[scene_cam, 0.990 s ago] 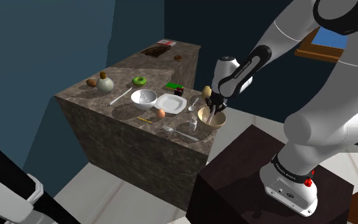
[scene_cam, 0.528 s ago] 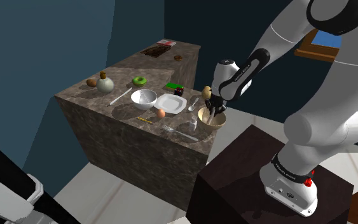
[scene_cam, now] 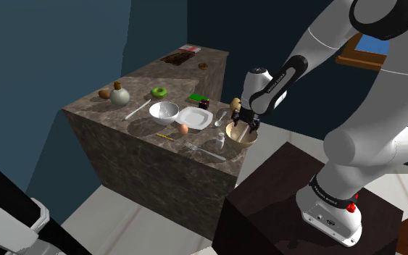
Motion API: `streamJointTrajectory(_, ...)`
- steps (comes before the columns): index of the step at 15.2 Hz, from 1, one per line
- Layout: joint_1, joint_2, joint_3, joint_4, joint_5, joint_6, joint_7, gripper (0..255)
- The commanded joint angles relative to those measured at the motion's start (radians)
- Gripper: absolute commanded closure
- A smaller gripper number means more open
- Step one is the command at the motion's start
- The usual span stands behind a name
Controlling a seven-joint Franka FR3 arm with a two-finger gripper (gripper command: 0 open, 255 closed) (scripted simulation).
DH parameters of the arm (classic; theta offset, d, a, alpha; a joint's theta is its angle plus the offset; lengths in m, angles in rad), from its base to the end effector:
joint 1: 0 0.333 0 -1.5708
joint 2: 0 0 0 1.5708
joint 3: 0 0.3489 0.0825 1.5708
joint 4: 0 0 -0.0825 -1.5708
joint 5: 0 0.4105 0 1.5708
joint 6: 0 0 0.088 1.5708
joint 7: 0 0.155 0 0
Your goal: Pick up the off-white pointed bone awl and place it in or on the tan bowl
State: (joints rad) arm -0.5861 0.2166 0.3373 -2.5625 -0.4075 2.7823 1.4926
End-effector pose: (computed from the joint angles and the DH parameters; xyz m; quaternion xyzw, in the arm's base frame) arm 0.4576 -0.0951 0.1527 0.7741 -0.6318 0.0333 0.0225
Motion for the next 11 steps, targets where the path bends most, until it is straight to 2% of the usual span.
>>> streamJointTrajectory(1,0.000,0.000,0.000,0.000,0.000,0.000,0.000,0)
streamJointTrajectory(5,-0.046,-0.157,0.090,-0.022,0.197,-0.114,-0.143,0)
streamJointTrajectory(11,-0.041,-0.157,0.085,-0.022,0.198,-0.114,-0.143,0)
